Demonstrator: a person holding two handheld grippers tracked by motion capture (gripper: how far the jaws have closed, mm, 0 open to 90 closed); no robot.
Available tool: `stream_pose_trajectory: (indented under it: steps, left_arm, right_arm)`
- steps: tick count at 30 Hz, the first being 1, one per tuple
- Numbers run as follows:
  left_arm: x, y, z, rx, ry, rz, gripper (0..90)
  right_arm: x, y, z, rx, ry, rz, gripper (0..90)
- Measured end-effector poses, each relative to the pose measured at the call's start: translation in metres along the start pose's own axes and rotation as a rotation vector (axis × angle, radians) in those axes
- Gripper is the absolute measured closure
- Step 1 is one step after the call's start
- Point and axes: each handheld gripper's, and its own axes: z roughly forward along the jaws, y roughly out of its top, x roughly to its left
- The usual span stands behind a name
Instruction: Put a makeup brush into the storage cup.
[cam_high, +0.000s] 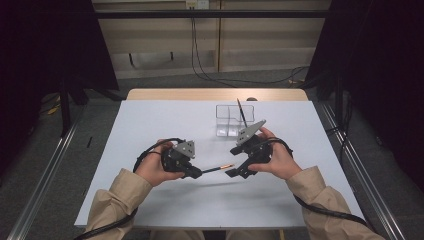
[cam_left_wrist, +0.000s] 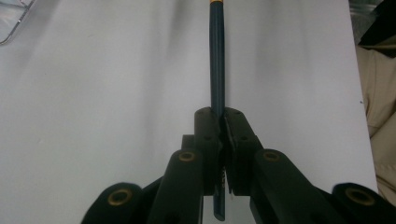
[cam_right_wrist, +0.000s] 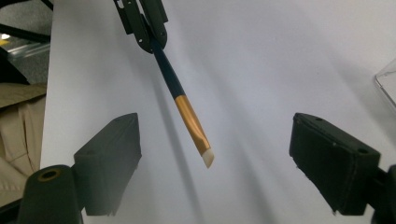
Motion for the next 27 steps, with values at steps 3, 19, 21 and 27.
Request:
stream_pose_trajectory:
  steps: [3,19,21,27]
  left_arm:
    - [0.0,-0.005,-0.002,-0.047,-0.009,-0.027,85.2]
    - [0.0,-0.022,-0.007,-0.219,0.016,-0.102,85.2]
    - [0.001,-0.023,-0.007,-0.244,0.019,-0.108,85.2]
    - [0.003,-0.025,-0.01,-0.317,0.025,-0.132,85.2]
  right_arm:
    - [0.0,-0.002,-0.001,-0.019,0.001,0.006,15.5]
    - [-0.001,-0.006,-0.001,-0.08,-0.004,0.006,13.3]
    - [-0.001,-0.006,-0.001,-0.085,-0.005,0.01,13.3]
    - [-0.002,-0.007,-0.002,-0.107,-0.005,0.018,13.0]
